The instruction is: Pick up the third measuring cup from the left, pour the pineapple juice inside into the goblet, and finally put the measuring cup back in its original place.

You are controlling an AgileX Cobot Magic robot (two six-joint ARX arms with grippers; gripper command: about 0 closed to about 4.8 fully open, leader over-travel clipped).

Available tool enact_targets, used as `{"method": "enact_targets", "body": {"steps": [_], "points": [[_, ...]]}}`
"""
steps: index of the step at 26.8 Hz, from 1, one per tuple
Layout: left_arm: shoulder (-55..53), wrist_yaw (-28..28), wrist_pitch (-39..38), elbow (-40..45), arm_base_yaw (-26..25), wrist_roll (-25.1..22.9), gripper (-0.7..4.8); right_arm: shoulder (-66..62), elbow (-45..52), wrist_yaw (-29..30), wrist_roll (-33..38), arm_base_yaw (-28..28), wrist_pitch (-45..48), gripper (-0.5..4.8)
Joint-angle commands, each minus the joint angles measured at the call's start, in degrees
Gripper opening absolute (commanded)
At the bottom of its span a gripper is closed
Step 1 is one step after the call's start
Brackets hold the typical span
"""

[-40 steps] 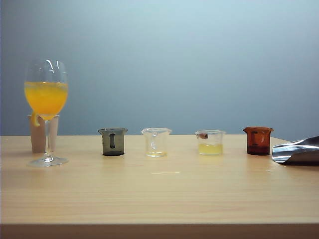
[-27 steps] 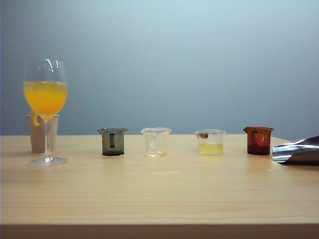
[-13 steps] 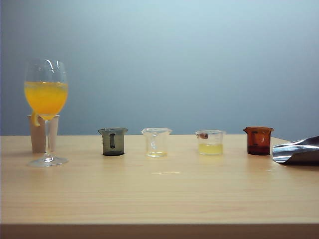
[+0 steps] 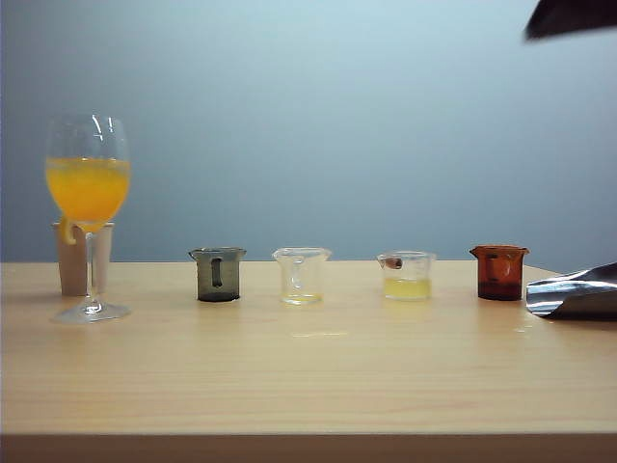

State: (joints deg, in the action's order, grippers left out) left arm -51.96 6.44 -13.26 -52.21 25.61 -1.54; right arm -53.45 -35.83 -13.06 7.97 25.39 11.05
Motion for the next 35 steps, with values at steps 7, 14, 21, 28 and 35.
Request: {"method": "enact_targets", "body": {"steps": [7, 14, 21, 28, 35], "points": [[-4.1, -2.4, -6.0, -0.2, 3.1, 0.1, -0.05, -26.3, -0.1, -2.4, 0.9, 3.0, 25.7, -0.06], [-4.8, -2.6, -6.0, -0.2, 3.0, 0.0, -0.05, -41.3, -0.2, -2.7, 0.9, 2.9, 34.8, 1.31], [-5.3, -2.7, -8.3, -0.2, 3.0, -0.2, -0.05, -58.9, -5.2, -2.3, 0.4, 2.4, 44.1, 4.79], [-5.3, -2.7, -11.2, -0.2, 3.0, -0.2, -0.05, -67.2, -16.3, -1.9, -0.5, 0.5, 40.9, 4.79], [-5.4, -2.8, -13.0, -0.2, 3.0, -1.2, -0.05, -70.9, -24.4, -0.3, -0.8, -1.7, 35.4, 4.79]]}}
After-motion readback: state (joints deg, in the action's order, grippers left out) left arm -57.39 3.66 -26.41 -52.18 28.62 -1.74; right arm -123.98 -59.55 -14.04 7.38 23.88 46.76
